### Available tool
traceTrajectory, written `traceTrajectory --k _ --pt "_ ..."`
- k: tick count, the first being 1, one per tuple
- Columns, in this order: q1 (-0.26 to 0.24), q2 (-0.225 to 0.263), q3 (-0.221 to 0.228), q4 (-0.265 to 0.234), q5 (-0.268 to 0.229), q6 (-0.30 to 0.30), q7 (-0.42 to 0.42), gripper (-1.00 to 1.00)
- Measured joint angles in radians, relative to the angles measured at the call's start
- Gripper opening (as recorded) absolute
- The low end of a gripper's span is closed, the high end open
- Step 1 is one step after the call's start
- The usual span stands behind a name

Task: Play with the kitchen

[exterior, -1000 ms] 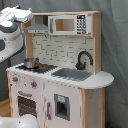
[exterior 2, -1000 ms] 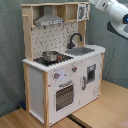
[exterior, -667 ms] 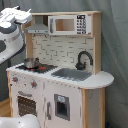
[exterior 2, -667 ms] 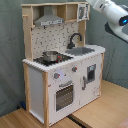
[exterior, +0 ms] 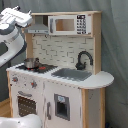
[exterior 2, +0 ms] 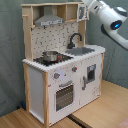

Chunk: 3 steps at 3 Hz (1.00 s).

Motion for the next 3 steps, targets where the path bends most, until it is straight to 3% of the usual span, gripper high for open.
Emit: traceTrajectory --k 3 --pt "-0.199 -0.165 0.000 0.062 0.003 -0.066 0.391 1.00"
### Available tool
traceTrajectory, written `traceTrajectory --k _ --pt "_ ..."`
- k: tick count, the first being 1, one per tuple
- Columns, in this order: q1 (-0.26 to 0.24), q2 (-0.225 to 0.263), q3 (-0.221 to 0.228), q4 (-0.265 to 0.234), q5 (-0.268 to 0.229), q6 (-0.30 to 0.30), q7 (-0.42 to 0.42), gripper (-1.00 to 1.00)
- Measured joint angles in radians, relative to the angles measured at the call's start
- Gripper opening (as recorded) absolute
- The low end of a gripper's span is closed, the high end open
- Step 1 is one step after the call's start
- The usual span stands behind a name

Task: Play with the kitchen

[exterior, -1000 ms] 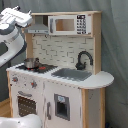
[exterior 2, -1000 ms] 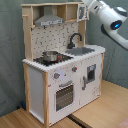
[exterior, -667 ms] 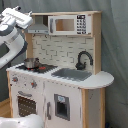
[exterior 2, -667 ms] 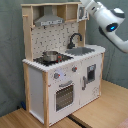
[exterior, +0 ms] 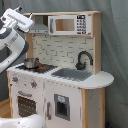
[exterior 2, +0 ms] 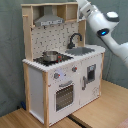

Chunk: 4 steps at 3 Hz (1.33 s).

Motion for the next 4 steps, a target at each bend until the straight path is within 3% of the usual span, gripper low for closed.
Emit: traceTrajectory --k 2,3,4 --pt "-0.086 -0.068 0.008 0.049 0.001 -0.091 0.218 1.00" --pt "-0.109 -0.073 0.019 0.084 0.001 -0.150 0.297 1.00" --pt "-0.121 -0.057 0.042 0.143 0.001 -0.249 0.383 1.00"
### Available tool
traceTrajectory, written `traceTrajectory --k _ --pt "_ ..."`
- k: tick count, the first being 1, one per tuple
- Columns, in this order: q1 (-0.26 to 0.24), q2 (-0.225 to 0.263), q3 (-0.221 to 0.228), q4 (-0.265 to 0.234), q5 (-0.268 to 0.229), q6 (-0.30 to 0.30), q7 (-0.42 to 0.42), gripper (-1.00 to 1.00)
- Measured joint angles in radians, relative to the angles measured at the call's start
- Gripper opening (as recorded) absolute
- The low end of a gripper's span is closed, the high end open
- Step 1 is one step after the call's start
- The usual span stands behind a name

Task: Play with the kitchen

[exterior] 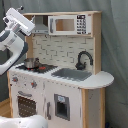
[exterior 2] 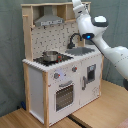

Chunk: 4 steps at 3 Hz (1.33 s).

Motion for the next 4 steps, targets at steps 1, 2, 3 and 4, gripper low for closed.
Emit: traceTrajectory --k 1,2,3,4 --pt "0.003 0.027 0.030 0.058 0.000 -0.103 0.065 1.00" --pt "0.010 0.055 0.067 0.109 0.000 -0.202 0.128 1.00" --pt "0.014 0.073 0.111 0.147 0.000 -0.295 0.195 1.00" --pt "0.014 0.080 0.155 0.169 0.000 -0.375 0.265 1.00"
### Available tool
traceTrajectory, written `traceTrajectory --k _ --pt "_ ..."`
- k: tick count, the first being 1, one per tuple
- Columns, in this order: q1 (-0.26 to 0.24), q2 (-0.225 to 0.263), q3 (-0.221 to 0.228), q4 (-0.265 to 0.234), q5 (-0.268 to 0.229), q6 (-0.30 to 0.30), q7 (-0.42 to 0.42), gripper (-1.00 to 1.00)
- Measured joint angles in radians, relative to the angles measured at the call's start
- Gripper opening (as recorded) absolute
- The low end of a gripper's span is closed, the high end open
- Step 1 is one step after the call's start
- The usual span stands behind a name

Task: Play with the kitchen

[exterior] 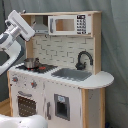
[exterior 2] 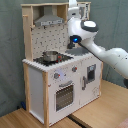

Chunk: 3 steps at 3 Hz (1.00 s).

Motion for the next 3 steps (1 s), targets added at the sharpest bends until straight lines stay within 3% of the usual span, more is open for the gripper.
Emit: traceTrajectory --k 2,3 --pt "-0.007 0.002 0.074 0.007 0.035 -0.155 0.151 1.00" --pt "-0.010 0.004 0.074 0.007 0.054 -0.168 0.157 1.00"
